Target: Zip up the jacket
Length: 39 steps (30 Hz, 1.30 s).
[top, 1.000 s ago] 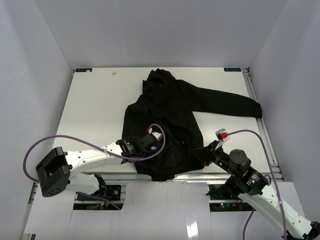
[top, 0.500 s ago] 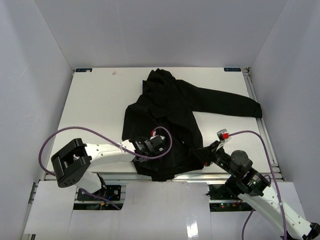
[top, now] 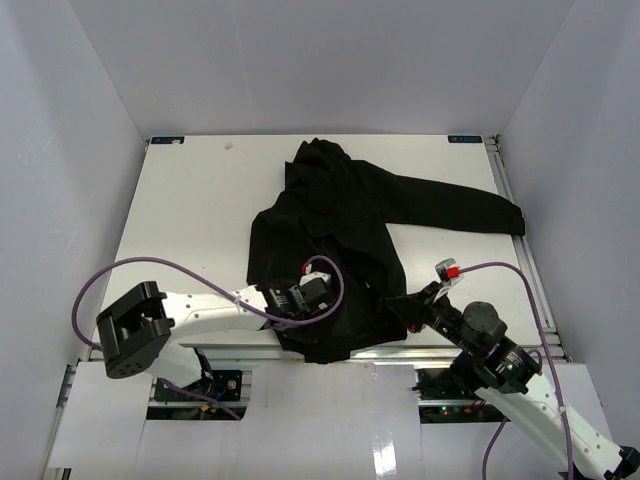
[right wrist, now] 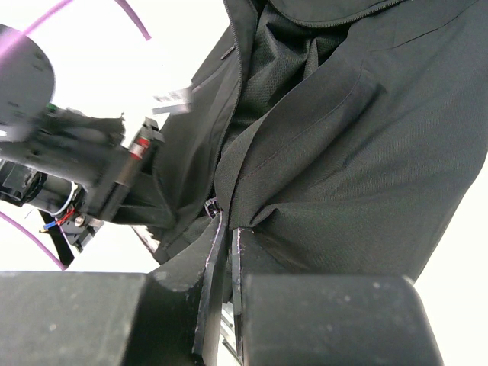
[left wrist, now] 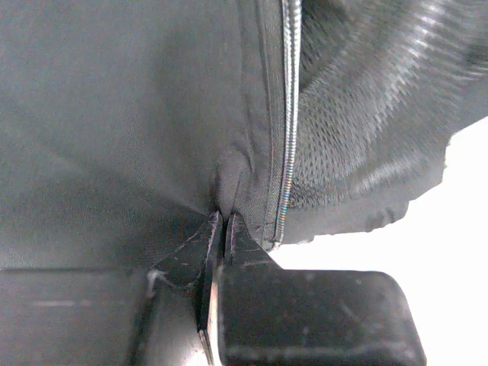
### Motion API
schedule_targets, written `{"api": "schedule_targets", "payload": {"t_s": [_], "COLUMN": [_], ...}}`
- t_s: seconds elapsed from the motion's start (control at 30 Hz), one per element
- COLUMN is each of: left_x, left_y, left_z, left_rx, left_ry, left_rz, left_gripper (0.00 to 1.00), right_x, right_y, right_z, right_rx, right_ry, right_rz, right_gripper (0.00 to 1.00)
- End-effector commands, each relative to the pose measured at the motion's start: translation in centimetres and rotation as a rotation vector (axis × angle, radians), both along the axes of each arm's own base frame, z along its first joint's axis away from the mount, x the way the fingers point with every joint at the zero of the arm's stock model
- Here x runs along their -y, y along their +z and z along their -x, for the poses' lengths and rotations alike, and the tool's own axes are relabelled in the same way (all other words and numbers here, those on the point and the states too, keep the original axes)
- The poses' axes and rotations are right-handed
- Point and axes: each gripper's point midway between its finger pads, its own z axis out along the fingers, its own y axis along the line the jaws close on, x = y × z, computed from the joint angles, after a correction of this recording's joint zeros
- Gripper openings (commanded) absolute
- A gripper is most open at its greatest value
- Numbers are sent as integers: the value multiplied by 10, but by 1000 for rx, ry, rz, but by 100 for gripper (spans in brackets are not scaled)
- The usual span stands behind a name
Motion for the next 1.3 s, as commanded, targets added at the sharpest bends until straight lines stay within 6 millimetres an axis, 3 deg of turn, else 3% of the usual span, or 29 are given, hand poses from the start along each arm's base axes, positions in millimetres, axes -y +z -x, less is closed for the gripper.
{"api": "schedule_targets", "payload": {"t_s": [0.0, 0.07, 0.17, 0.43, 0.57, 0.6, 0.67, 0.73, 1.07, 1.27], "left_x": [3, 2, 0, 4, 15, 15, 14, 13, 18, 33], "left_y": [48, 60, 74, 92, 112, 118, 129, 132, 124, 166], "left_z": [-6, -9, -9, -4, -10, -12, -14, -12, -11, -25], "left_rx": [86, 118, 139, 165, 239, 256, 282, 283, 277, 475], "left_ry": [28, 35, 38, 11, -14, -9, 5, -14, -41, -75], "left_rz": [118, 147, 199, 321, 446, 468, 499, 502, 506, 747], "left_gripper": [10, 20, 0, 0, 0, 6, 30, 3, 0, 0], "right_x": [0, -1, -3, -6, -10, -11, -12, -12, -18, -31], "right_y": [14, 14, 14, 16, 18, 18, 17, 16, 17, 34], "right_z": [-1, -2, -2, -2, -2, -3, -4, -4, -3, -1], "right_rx": [35, 33, 29, 27, 29, 27, 20, 16, 13, 35], "right_ry": [-4, -1, 4, 13, 29, 32, 30, 32, 54, 116], "right_rz": [-26, -25, -29, -34, -37, -32, -16, -10, -39, -66], "right_gripper": [8, 8, 8, 8, 8, 8, 8, 8, 8, 8]}}
